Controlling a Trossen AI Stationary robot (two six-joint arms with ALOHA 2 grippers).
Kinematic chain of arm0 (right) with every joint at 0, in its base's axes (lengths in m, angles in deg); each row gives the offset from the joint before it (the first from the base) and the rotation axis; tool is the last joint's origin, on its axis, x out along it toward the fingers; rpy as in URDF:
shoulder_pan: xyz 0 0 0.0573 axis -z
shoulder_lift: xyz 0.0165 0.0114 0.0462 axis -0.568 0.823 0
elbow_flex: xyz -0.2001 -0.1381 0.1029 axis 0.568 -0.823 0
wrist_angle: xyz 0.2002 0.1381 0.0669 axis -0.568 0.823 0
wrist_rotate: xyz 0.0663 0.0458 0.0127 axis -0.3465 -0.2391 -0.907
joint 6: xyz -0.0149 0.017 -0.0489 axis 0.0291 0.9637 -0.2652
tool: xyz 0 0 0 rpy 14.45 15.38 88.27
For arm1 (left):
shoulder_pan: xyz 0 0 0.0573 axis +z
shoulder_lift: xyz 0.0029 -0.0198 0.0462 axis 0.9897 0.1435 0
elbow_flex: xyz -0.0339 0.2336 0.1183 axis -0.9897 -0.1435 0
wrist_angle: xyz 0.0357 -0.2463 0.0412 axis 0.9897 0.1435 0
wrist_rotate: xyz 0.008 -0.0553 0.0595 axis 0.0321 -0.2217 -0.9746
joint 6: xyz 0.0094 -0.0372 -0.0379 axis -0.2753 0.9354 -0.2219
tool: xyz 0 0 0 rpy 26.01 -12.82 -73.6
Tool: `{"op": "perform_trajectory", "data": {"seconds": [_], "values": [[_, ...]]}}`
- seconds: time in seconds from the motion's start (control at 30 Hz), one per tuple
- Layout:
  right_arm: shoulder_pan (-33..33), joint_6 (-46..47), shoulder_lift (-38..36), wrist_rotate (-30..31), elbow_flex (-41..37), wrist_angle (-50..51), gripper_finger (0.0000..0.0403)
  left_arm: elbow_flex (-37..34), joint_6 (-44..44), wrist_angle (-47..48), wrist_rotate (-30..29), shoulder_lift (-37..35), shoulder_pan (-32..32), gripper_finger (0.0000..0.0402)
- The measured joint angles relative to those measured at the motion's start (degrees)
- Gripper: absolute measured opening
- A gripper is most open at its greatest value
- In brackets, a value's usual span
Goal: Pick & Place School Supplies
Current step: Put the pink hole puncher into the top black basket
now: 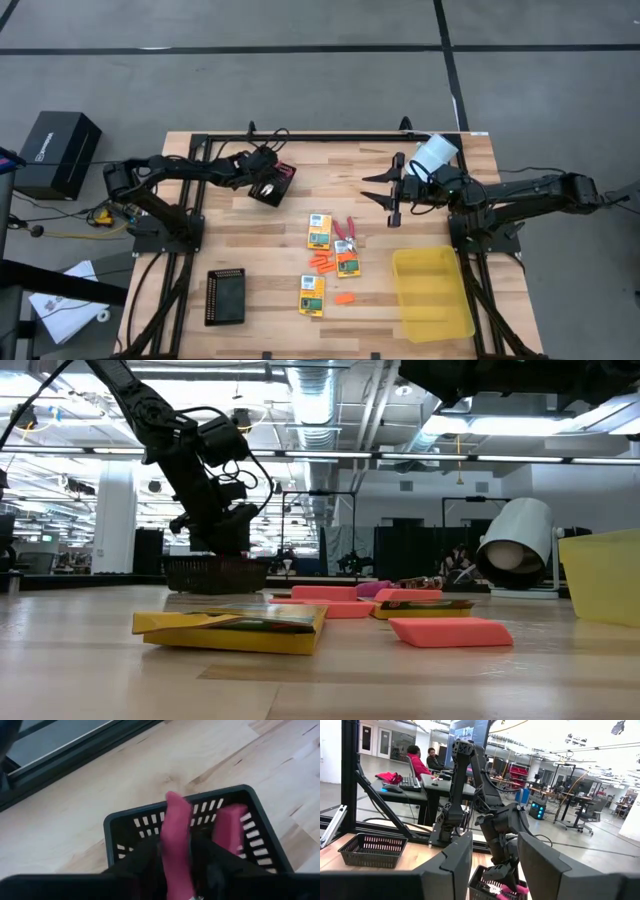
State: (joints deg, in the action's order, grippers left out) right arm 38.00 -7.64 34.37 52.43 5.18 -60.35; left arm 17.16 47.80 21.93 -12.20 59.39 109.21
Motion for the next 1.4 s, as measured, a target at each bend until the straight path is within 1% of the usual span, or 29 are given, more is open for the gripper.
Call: {"op": "perform_trajectory", "data": {"seconds": [0.1, 0.23, 0.4, 0.53, 0.67, 0.77, 0.83, 0.87, 1.0, 1.07, 1.13, 1.27, 1.4], "values": [[0.0, 0.0, 0.0, 0.0, 0.0, 0.0, 0.0149, 0.0, -0.1, -0.1, 0.0, 0.0, 0.0, 0.0146], [0.0, 0.0, 0.0, 0.0, 0.0, 0.0, 0.0151, 0.0, -1.7, -0.7, 0.0, -0.2, 0.0, 0.0163], [0.0, -0.3, 0.0, 0.0, 0.0, -0.1, 0.0149, 0.0, -4.6, -1.6, -0.4, -3.0, -0.1, 0.0166], [0.1, -0.5, 0.0, 0.0, 0.0, -1.1, 0.015, 0.0, -5.4, -1.9, -0.4, -7.4, -0.1, 0.0167], [0.1, -1.6, 0.0, 0.0, 0.0, -2.7, 0.0153, 0.0, -7.0, -2.3, -0.3, -11.9, -2.1, 0.0167], [0.2, -2.8, -0.1, 0.2, 0.0, -3.2, 0.0152, 0.0, -9.0, -4.1, 3.9, -14.6, -4.8, 0.0168], [0.5, -3.0, -0.5, 0.5, 0.0, -3.2, 0.0151, 0.0, -10.6, -5.8, 7.3, -15.2, -7.4, 0.0168], [0.7, -3.0, -0.5, 0.7, 0.0, -3.3, 0.015, 0.0, -11.9, -6.3, 8.1, -15.2, -8.8, 0.0168], [0.9, -3.0, -0.4, 1.6, 0.0, -3.2, 0.0149, 0.0, -22.8, -8.2, 9.8, -12.7, -15.2, 0.0168], [0.9, -2.8, -0.4, 1.6, 0.0, -3.1, 0.0149, 0.0, -26.4, -9.7, 10.1, -10.5, -18.0, 0.0168], [0.9, -2.1, -0.4, 1.5, 0.0, -3.1, 0.0151, 0.0, -28.3, -11.2, 10.8, -8.1, -19.7, 0.0168], [0.8, -1.5, -0.4, 1.5, 1.0, -2.8, 0.0155, 1.2, -29.4, -11.1, 13.0, -2.3, -20.5, 0.0168], [0.3, -1.0, -0.4, 1.5, 2.5, -0.9, 0.0155, 5.2, -31.6, -11.2, 15.2, 4.1, -20.4, 0.0168]]}}
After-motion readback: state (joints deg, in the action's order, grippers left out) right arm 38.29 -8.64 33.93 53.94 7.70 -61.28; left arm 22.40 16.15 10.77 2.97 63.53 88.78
